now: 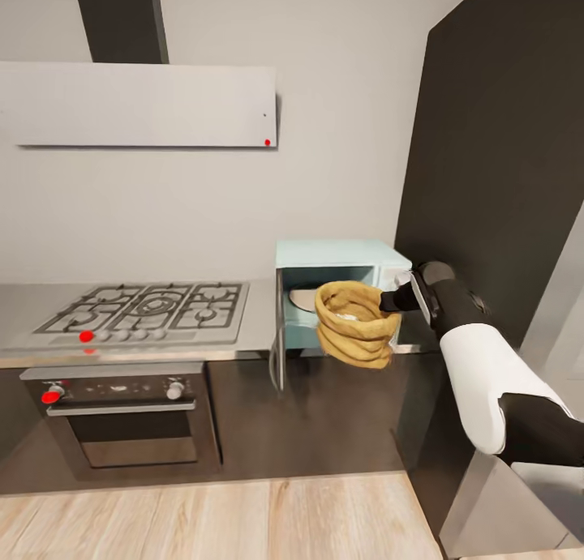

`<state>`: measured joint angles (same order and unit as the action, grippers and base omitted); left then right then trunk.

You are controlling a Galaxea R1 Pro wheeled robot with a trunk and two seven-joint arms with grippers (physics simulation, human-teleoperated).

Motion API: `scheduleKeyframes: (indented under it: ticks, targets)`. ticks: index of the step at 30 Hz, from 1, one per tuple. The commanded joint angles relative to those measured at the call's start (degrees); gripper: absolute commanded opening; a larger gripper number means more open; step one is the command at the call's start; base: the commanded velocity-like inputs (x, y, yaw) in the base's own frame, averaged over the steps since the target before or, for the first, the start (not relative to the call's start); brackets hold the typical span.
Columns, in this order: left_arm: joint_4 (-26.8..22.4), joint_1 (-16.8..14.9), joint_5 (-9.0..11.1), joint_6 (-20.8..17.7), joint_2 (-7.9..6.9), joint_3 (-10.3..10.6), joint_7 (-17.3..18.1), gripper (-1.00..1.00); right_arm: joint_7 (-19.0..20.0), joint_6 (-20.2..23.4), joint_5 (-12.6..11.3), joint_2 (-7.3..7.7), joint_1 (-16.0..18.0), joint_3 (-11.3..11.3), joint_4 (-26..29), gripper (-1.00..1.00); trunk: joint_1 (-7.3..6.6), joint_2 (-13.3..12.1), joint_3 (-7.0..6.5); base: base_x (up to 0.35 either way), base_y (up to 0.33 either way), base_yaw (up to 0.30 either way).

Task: In the kitchen, take the popcorn bag from the countertop, put it into the microwave, and heat it until the popcorn is cooked so the cooked popcorn ends up inside the bag.

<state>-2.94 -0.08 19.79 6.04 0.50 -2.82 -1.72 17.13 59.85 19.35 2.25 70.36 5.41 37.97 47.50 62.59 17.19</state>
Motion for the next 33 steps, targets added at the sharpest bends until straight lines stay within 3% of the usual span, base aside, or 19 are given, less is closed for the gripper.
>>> scheduleKeyframes:
  ticks: [1,18,33]
  targets:
    - [-0.05,-0.01,-0.01,0.11,0.02,-0.26,-0.13,1.0,0.54,0.15,0.76,-0.21,0.04,0.14,0.07,-1.0,0.03,0.03,0.07,0.283,0.0,0.0]
    - [-0.05,-0.01,-0.01,0.11,0.02,-0.26,-0.13,1.0,0.48,0.15,0.77,-1.06,0.04,0.04,1.23,-1.0,0.03,0.03,0.07,0.19,0.0,0.0]
    - [-0.22,-0.01,0.06,0.11,0.02,-0.34,-0.16,1.0,0.5,0.15,0.42,-1.91,-0.17,0.3,0.08,-1.0,0.03,0.03,0.07,0.009,0.0,0.0]
